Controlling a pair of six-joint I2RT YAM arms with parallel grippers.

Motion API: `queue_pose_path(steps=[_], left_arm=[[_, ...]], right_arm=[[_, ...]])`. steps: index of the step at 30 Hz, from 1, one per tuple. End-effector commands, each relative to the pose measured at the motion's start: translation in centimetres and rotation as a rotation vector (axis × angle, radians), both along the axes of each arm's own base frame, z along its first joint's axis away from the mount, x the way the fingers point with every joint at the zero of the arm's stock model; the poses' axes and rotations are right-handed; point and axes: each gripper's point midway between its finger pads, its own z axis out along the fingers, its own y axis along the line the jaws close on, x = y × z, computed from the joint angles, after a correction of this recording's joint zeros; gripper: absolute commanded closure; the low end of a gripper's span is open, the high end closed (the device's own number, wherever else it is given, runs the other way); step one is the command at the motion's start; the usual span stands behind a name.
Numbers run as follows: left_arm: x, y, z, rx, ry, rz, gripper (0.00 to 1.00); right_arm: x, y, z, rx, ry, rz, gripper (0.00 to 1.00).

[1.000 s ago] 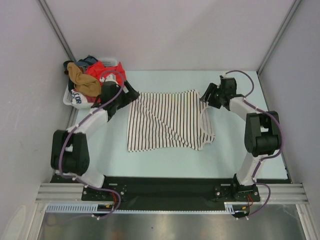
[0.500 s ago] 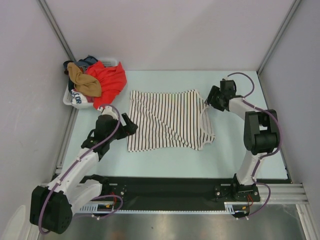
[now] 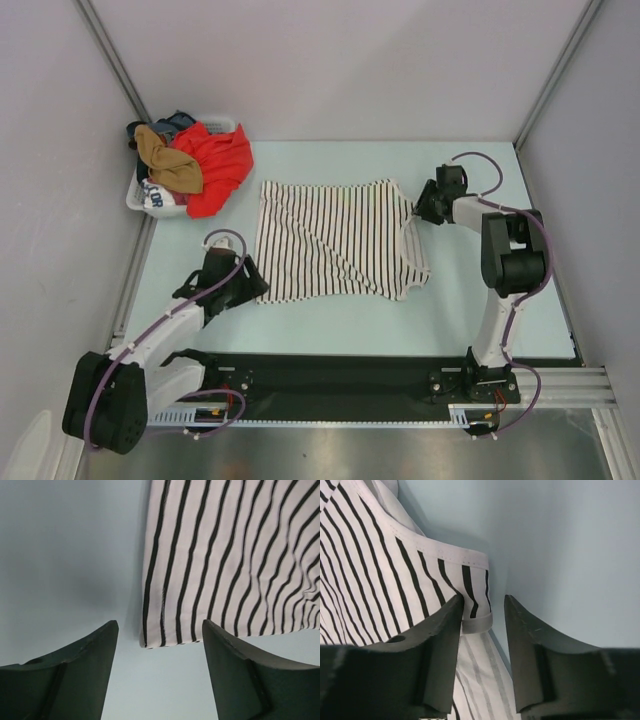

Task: Fold and stack the tank tops
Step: Flatten the tank top out

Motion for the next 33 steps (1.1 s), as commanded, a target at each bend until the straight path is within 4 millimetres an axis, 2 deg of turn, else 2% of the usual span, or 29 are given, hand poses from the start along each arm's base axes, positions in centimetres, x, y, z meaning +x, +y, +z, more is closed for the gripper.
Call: queue_pose_path(steps=[1,2,3,4,5,6,8,9,10,11,12,14,15,16,17,18,19,20,22,23,24,25,26,27,28,29,30,31,33], left_arm=[[-0.5,-0.3,-1.5,-0.031,0.038,0.017,0.3],[-0.6,-0.4,-1.9,-0.028,0.05,0.012,0.34],[-0.9,-0.3,-2.4,-0.029,0.056,0.011,0.45],[-1.1,-0.5,-2.6,-0.04,0.059,0.004,0.5],[-1.3,-0.5,-2.9,-0.045,0.062,0.004,0.56],[-1.5,-0.7,-3.3,-0.054,0.059,0.002,0.71],[-1.6,-0.9,-3.4,-0.066,0.053,-0.008,0.93],[-1.6,-0.8,-3.6,-0.063,0.054,-0.003,1.0],[-1.5,-0.8,-3.5,-0.062,0.05,-0.004,1.0],[-1.3,-0.5,-3.3,-0.053,0.038,0.006,1.0],[-1.1,-0.3,-3.0,-0.043,0.034,0.017,1.0],[-0.8,0.1,-2.1,-0.03,0.008,0.036,1.0],[-0.7,0.8,-1.9,-0.006,-0.002,0.063,1.0],[-0.5,0.9,-1.6,-0.002,-0.015,0.074,1.0],[-0.4,1.1,-1.0,-0.005,-0.036,0.083,1.0],[-0.3,1.1,-0.8,-0.003,-0.042,0.089,1.0],[-0.3,1.2,-0.7,-0.003,-0.047,0.093,1.0],[-0.3,1.3,-0.6,0.0,-0.047,0.095,1.0],[-0.3,1.5,-0.5,0.007,-0.044,0.106,1.0],[-0.4,1.5,-0.6,0.01,-0.039,0.107,1.0],[-0.4,1.7,-0.7,0.012,-0.038,0.114,1.0],[-0.3,1.9,-0.7,0.019,-0.039,0.128,1.0],[-0.3,2.2,-0.6,0.021,-0.042,0.139,1.0],[-0.3,2.3,-0.6,0.022,-0.044,0.149,1.0],[-0.3,2.8,-0.5,0.024,-0.046,0.168,1.0],[-0.2,3.0,-0.3,0.02,-0.053,0.18,1.0],[-0.1,3.2,-0.1,0.015,-0.058,0.194,1.0],[0.1,3.7,0.0,0.01,-0.064,0.213,1.0],[0.3,4.0,0.5,0.001,-0.082,0.227,1.0]], right_arm=[[1.2,-0.4,-0.1,-0.003,-0.022,-0.031,0.58],[1.4,-0.4,0.0,-0.005,-0.027,-0.031,0.65],[1.5,-0.5,0.0,-0.009,-0.026,-0.031,0.7],[1.7,-0.5,-0.1,-0.018,-0.027,-0.029,0.75],[1.9,-0.6,0.2,-0.024,-0.027,-0.031,0.85],[2.1,-0.5,0.3,-0.028,-0.029,-0.025,0.91],[2.4,-1.6,0.2,-0.093,-0.023,-0.059,1.0],[3.1,-1.5,1.3,-0.137,-0.042,-0.068,1.0],[3.4,-3.3,1.7,-0.248,-0.044,-0.135,1.0],[3.1,-3.8,1.9,-0.328,-0.02,-0.133,1.0],[4.2,-3.9,4.0,-0.384,-0.055,-0.149,1.0],[4.2,-4.5,6.3,-0.555,-0.07,-0.191,1.0],[4.7,-4.0,8.4,-0.613,-0.119,-0.215,1.0],[4.6,-3.6,9.1,-0.643,-0.13,-0.209,0.97],[4.9,-3.1,10.0,-0.662,-0.16,-0.199,0.54],[4.9,-2.8,10.7,-0.688,-0.175,-0.188,0.28],[4.7,-2.5,11.0,-0.703,-0.176,-0.192,0.06],[4.5,-2.7,10.7,-0.689,-0.161,-0.188,0.0],[4.0,-1.6,9.9,-0.553,-0.138,-0.149,0.0],[2.8,-2.8,8.0,-0.514,-0.091,-0.148,0.02],[2.2,-2.5,9.6,-0.44,-0.13,-0.159,0.03],[1.7,-1.9,9.3,-0.369,-0.15,-0.13,0.06],[-0.3,-2.4,7.8,-0.346,-0.117,-0.125,0.07],[-1.4,-2.3,7.6,-0.324,-0.119,-0.114,0.08],[-2.3,-2.0,9.5,-0.274,-0.159,-0.111,0.09],[-3.1,-1.9,9.7,-0.255,-0.162,-0.106,0.12],[-5.0,-2.1,8.2,-0.25,-0.122,-0.093,0.13],[-6.1,-1.5,9.9,-0.207,-0.157,-0.074,0.13],[-8.8,-1.2,9.0,-0.171,-0.131,-0.044,0.14]])
